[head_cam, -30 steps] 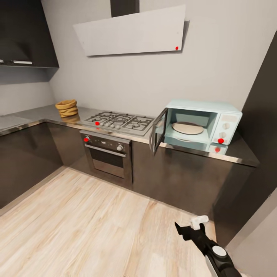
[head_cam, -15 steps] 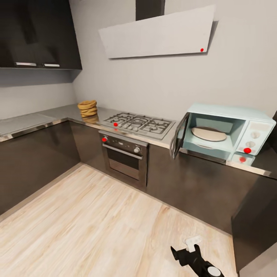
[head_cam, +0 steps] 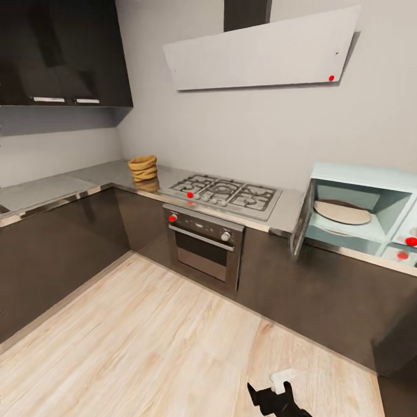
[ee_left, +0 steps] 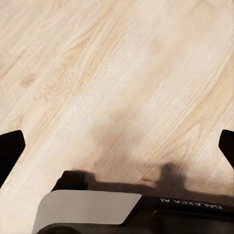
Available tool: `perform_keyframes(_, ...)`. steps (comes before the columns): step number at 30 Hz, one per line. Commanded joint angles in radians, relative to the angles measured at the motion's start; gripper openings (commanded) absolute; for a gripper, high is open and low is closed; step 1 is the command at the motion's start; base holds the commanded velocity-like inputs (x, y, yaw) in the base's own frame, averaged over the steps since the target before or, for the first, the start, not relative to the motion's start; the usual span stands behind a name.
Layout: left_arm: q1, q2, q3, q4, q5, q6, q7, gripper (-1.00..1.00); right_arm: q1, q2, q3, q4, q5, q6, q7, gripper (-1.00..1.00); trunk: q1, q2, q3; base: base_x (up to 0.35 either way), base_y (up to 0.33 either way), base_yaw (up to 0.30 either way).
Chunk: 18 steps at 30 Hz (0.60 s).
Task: In the kitchen, take the popcorn bag from the countertop, put it into the microwave, and heat it until the popcorn is cooked so the cooked popcorn ends up inside the bag.
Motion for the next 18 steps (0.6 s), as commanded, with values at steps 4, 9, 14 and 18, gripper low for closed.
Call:
perform_keyframes(4, -0.001, 0.000, 0.002, 0.001, 0.001, -0.003, 0.000, 1.00, 0.000, -0.004, -0.001, 0.010, -0.003, -0.007, -0.006, 1.00, -0.015, 0.028, 0.012, 0.211, 0.319, 0.000)
perform_keyframes(9, -0.001, 0.000, 0.002, 0.001, 0.001, -0.003, 0.000, 1.00, 0.000, -0.047, -0.074, 0.202, -0.002, -0.133, -0.008, 1.00, -0.034, 0.063, 0.027, 0.195, 0.321, 0.000)
perform_keyframes(14, -0.001, 0.000, 0.002, 0.001, 0.000, -0.003, 0.000, 1.00, 0.000, -0.051, -0.093, 0.249, -0.002, -0.170, -0.010, 1.00, -0.053, 0.098, 0.043, 0.194, 0.321, 0.000)
perform_keyframes(18, -0.001, 0.000, 0.002, 0.001, 0.000, -0.003, 0.000, 1.00, 0.000, -0.049, -0.094, 0.255, -0.002, -0.177, -0.010, 1.00, -0.069, 0.126, 0.056, 0.194, 0.321, 0.000)
